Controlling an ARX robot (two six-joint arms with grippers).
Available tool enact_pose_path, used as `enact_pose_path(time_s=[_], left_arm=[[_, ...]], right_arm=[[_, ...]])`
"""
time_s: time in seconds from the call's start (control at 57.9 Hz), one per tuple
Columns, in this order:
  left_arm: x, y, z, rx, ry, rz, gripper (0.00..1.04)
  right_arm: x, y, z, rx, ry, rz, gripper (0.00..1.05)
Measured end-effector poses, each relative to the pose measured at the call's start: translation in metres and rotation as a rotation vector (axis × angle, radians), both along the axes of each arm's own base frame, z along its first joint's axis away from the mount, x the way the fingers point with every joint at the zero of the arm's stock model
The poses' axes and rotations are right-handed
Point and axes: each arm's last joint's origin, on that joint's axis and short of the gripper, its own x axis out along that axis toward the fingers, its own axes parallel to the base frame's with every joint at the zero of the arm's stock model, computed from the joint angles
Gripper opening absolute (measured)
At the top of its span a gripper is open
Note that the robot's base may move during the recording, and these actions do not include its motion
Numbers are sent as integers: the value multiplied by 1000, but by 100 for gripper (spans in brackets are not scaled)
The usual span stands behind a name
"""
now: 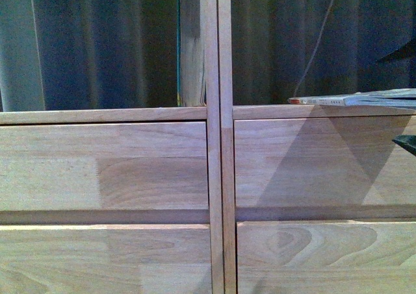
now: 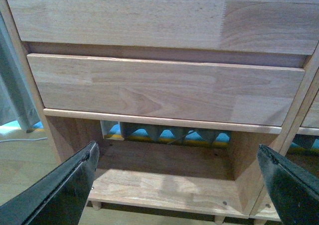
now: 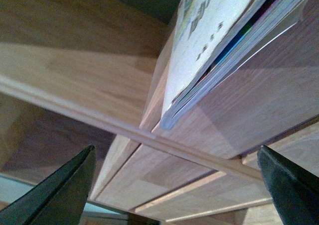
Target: Organize books on shelf
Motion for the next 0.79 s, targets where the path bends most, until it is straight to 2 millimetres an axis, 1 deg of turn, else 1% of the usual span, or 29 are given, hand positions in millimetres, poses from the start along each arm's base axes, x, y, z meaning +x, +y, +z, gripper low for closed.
enact_pose_path(time_s=[0.086,0.259,0.345,0.483,0.587,0.794], left_arm=[[0,0,0,0,0,0,97],[0,0,0,0,0,0,97],[0,0,0,0,0,0,97],[0,0,0,0,0,0,97],[0,0,0,0,0,0,97],[0,0,0,0,0,0,97]], right_arm=[[16,1,4,66,9,-22,98],[41,0,15,138,17,-53,98],[50,-1,19,158,39,-75,98],[61,-3,18,187,86,-114,98],[63,-3,15,193,108,-132,83],[64,-4,16,195,97,-142,53]])
